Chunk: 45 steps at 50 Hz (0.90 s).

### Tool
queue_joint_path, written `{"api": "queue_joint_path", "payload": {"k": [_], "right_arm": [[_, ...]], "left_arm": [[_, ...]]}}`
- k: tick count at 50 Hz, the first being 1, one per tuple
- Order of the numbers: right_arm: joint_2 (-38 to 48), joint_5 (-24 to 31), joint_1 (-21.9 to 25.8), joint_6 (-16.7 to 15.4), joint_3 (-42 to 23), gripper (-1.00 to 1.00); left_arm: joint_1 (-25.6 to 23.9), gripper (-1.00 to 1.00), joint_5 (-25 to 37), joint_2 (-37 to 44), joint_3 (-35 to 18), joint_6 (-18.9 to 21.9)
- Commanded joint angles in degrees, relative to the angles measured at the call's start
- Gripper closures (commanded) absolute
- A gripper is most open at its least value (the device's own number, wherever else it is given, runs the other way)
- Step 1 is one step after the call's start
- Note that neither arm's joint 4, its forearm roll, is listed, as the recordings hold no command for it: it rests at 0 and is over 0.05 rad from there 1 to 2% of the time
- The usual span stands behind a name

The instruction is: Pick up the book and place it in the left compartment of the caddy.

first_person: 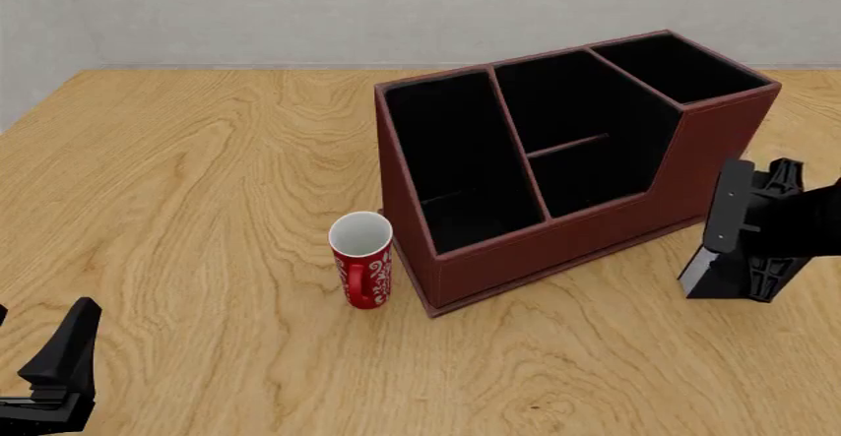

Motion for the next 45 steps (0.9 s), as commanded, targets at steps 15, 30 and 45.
{"api": "queue_joint_path", "payload": {"k": [15, 30, 45], "right_arm": [[0.15, 1.81, -0.53, 2.2, 0.16, 1.0], [-3.47, 6.66, 0.86, 3.59, -0.94, 1.0], [-8.23, 12.39, 1.39, 3.38, -3.01, 1.0]], "left_arm": [[0.0, -1.0, 0.0, 0.0, 0.0, 0.0], [0.0, -1.0, 0.0, 0.0, 0.0, 0.0], [0.0, -1.0, 0.0, 0.0, 0.0, 0.0]]}}
